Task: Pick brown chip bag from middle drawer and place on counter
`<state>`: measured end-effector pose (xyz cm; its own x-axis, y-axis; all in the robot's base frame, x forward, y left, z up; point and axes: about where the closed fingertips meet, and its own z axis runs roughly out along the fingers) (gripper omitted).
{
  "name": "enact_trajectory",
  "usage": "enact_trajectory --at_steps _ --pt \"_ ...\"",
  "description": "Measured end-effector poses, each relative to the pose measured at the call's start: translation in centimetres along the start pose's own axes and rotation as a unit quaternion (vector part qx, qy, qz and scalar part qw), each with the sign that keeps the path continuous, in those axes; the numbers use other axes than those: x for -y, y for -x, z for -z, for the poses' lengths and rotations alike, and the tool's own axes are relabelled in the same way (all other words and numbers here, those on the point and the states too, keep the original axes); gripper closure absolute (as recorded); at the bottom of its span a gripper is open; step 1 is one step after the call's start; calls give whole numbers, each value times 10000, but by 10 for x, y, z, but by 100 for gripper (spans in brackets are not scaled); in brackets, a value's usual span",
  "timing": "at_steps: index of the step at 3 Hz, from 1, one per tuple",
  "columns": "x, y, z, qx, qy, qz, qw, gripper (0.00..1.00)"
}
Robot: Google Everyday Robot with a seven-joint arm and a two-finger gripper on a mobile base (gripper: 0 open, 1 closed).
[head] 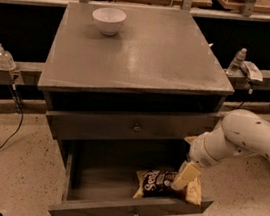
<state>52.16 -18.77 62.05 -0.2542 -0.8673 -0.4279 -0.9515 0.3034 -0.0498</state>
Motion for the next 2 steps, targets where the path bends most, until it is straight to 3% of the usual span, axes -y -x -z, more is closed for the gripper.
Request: enact_trajectory --at_steps 1,2 --pt "-2 -39 -59 -596 298 -63 9978 0" --pt "-3 -54 -93 -876 455 -13 9951 0"
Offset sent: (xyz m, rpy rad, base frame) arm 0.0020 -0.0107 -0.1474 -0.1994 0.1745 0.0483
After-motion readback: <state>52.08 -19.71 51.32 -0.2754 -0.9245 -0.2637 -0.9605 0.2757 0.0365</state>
